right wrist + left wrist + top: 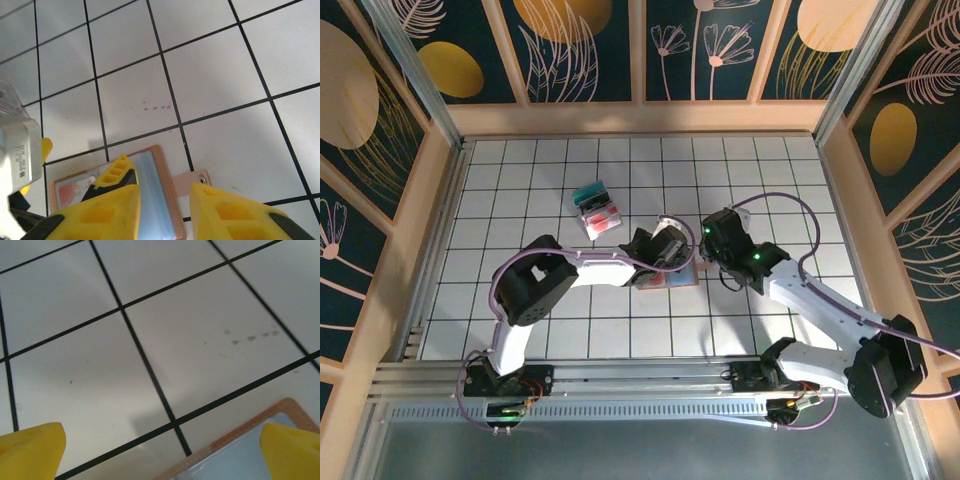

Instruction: Take the credit cards out of the card holder

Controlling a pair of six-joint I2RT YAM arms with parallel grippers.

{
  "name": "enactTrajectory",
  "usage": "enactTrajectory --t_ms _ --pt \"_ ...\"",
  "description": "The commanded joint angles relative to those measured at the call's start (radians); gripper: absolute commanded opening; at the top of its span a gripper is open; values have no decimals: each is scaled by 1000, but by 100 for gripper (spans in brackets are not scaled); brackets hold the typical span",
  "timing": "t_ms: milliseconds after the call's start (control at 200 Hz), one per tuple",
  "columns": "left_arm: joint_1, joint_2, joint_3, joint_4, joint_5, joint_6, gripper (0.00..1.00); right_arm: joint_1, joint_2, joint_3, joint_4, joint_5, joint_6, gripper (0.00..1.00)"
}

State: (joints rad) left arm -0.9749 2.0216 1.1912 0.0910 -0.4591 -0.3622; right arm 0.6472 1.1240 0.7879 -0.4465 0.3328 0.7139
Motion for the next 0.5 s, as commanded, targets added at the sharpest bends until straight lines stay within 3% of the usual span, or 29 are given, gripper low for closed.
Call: enactTrajectory --t_ms 0,205,495 --pt "-5 -14 21 -76 -40 -37 99 -7 -31 -1 -26 51 31 33" --pt "-4 -151 -27 -38 -16 -86 99 -9 -29 16 -30 58 29 33" --pt "1 -324 -120 -73 -123 -171 99 -10 -26 25 -13 23 23 32"
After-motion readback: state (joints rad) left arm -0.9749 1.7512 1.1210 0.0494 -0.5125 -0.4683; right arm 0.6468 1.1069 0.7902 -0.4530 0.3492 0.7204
